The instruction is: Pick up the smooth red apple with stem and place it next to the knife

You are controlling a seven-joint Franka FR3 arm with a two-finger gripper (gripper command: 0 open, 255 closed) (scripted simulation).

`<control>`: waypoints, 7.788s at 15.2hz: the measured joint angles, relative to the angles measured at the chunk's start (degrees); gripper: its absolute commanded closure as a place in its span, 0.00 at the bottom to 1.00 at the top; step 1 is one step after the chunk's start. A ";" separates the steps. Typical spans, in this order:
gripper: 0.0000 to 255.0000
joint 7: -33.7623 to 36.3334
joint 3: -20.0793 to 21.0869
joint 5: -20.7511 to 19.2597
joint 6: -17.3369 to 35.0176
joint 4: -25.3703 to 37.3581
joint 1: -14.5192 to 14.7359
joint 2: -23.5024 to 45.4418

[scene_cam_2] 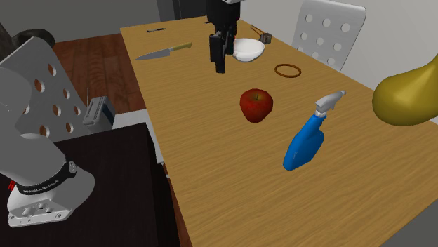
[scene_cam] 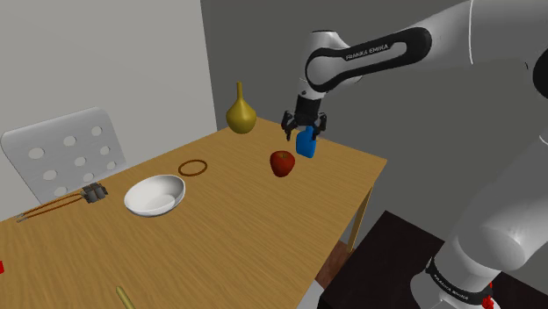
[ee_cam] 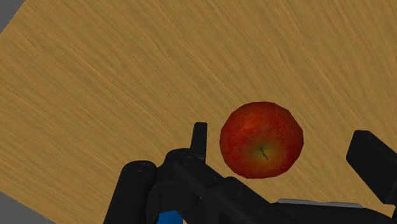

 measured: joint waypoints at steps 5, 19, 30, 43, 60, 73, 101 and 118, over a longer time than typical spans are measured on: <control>0.00 8.06 0.26 -3.02 0.77 9.67 -0.32 11.76; 0.00 13.58 -0.47 -5.22 5.68 14.37 0.06 22.45; 1.00 13.60 -0.47 -5.23 5.76 14.35 0.07 22.49; 1.00 13.49 -0.39 -4.96 -0.40 18.47 0.02 20.44; 1.00 13.51 -0.29 -4.80 -13.16 29.96 0.08 19.15; 1.00 16.68 1.05 -4.69 -19.40 32.46 1.95 15.38; 1.00 50.70 19.72 -1.41 -16.36 13.85 17.90 -1.05; 1.00 57.48 23.88 -1.80 -7.79 6.64 20.67 0.37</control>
